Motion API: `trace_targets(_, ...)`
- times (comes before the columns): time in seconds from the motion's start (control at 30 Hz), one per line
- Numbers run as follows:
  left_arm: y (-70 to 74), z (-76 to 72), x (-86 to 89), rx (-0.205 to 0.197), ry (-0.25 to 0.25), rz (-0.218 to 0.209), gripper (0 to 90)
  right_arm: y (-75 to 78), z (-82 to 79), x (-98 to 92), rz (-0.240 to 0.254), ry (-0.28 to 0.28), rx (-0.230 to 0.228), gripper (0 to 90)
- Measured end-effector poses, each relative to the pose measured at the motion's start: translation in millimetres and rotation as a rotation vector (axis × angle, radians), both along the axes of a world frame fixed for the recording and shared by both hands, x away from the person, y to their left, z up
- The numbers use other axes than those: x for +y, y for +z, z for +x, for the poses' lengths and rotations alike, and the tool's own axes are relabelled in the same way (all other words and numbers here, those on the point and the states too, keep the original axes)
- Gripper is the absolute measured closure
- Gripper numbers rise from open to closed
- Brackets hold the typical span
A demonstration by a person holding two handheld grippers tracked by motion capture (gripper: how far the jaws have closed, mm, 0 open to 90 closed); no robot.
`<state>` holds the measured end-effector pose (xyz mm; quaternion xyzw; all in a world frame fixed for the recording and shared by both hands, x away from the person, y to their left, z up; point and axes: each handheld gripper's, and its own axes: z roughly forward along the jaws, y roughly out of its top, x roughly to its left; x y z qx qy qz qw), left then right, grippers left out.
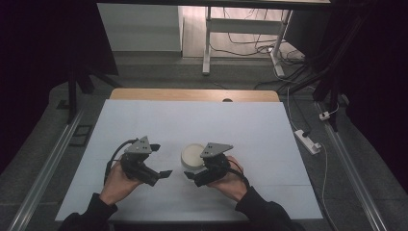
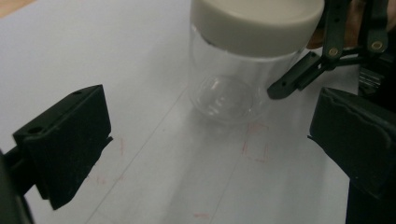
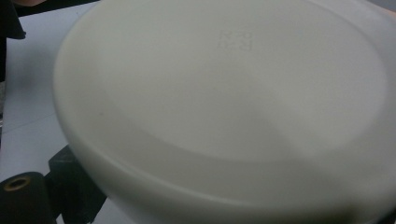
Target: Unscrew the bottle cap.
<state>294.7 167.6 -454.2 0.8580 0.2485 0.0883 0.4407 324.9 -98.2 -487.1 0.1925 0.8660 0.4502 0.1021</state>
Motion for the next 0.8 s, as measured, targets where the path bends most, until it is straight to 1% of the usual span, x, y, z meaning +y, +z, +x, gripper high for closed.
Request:
trace_targets(0.13,2.9,6.1,-10.3,-0.004,-0.032,0.0,0.0,-0.3,-0.6,0.7,0.003,0.008,0.003,6.5)
trace_targets(0.27,5.7,12.0,-17.8,-0.006,-0.076,-0.008,0.0,-0.2,-1.3,1.3,0.009,0.017,0.004,6.5)
trace_targets(0.4,7.8,18.8,-25.0,-0.002,-0.141,-0.014,0.0,0.0,-2.1,1.7,0.014,0.032,0.008,6.5)
trace_targets(0.43,7.9,19.8,-26.3,0.001,-0.149,-0.015,0.0,0.1,-2.4,2.0,0.014,0.034,0.009,6.5)
trace_targets(0.53,8.0,24.6,-31.3,0.01,-0.195,-0.015,0.0,0.3,-3.7,3.0,0.016,0.045,0.012,6.4)
trace_targets(0.63,7.3,28.3,-37.6,0.02,-0.234,-0.013,0.0,0.2,-5.6,4.7,0.019,0.066,0.012,6.5)
trace_targets(0.67,7.2,30.1,-39.1,0.02,-0.253,-0.005,0.0,0.3,-7.0,5.7,0.022,0.077,0.011,6.5)
trace_targets(0.73,6.4,32.3,-43.1,0.034,-0.282,-0.013,0.0,0.6,-7.8,6.2,0.022,0.084,0.01,6.4)
trace_targets(0.77,6.1,33.3,-44.5,0.037,-0.302,-0.015,0.0,0.8,-9.3,7.0,0.022,0.103,0.01,6.5)
trace_targets(0.8,5.8,34.0,-46.1,0.037,-0.315,-0.017,0.0,0.8,-9.3,7.0,0.022,0.103,0.01,6.5)
